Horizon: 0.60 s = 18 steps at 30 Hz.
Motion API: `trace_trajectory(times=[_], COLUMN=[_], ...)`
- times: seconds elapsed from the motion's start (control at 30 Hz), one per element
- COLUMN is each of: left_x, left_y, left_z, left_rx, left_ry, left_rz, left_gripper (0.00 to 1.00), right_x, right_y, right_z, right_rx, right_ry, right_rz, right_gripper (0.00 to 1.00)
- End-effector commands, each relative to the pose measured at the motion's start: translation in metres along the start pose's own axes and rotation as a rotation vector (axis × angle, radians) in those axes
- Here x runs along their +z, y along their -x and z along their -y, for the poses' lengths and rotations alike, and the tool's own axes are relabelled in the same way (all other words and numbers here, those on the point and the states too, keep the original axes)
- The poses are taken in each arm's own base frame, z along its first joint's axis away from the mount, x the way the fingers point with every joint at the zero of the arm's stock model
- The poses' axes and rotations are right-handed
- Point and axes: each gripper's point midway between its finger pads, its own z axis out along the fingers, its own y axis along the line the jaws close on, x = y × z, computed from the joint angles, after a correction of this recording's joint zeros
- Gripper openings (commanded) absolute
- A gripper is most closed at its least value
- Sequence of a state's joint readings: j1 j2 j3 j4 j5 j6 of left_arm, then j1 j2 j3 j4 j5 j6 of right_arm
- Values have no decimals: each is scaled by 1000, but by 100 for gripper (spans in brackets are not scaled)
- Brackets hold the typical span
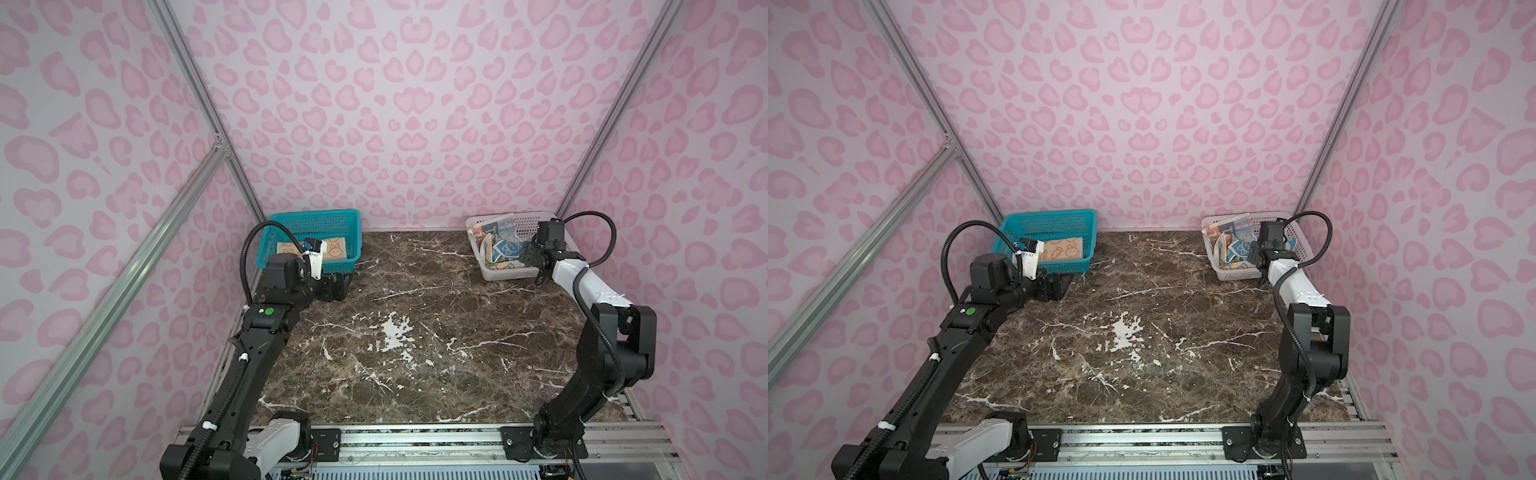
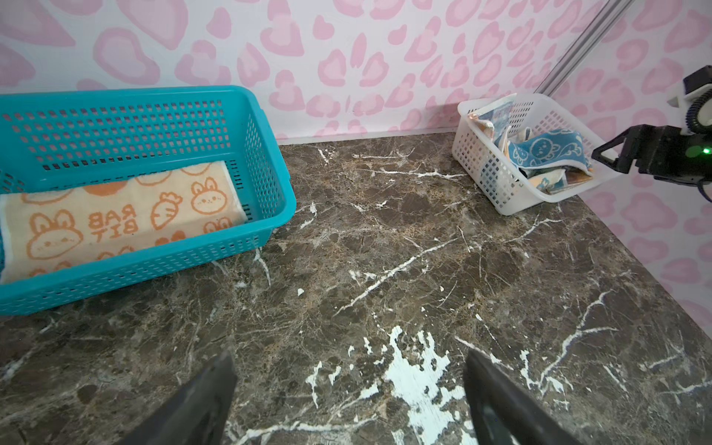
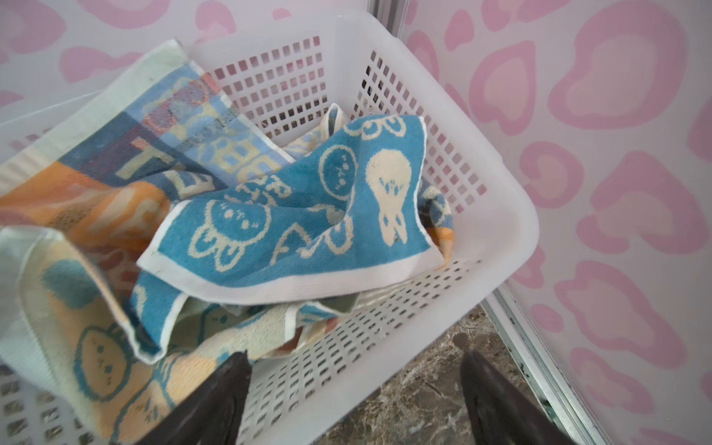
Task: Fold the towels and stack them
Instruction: 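Grasp the blue bunny towel in the white basket with the right gripper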
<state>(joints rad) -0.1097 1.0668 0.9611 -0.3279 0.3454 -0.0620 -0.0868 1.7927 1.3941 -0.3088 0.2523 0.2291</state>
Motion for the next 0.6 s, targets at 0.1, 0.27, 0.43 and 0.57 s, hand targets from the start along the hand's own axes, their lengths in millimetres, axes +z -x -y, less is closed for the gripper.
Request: trace_trajectory(times=[0.1, 0.27, 0.43, 0.57], left_x=[1, 5, 13, 22], left_y=[-18, -39, -55, -62], left_z=[7, 9, 12, 12], left_rx=[-70, -116, -136, -152], left_ry=[-22, -26, -33, -34], left_rz=[28, -4, -35, -54], left_gripper=[93, 93, 93, 92], right_x=[31, 51, 63, 67], right_y=[-2, -9, -9, -7], right_z=[4, 2, -3, -6], right_rx=[28, 73, 83, 79], right_ry=[-42, -23, -8, 2], right_rz=[-87, -135, -147, -149], right_gripper=[83, 78, 61, 40])
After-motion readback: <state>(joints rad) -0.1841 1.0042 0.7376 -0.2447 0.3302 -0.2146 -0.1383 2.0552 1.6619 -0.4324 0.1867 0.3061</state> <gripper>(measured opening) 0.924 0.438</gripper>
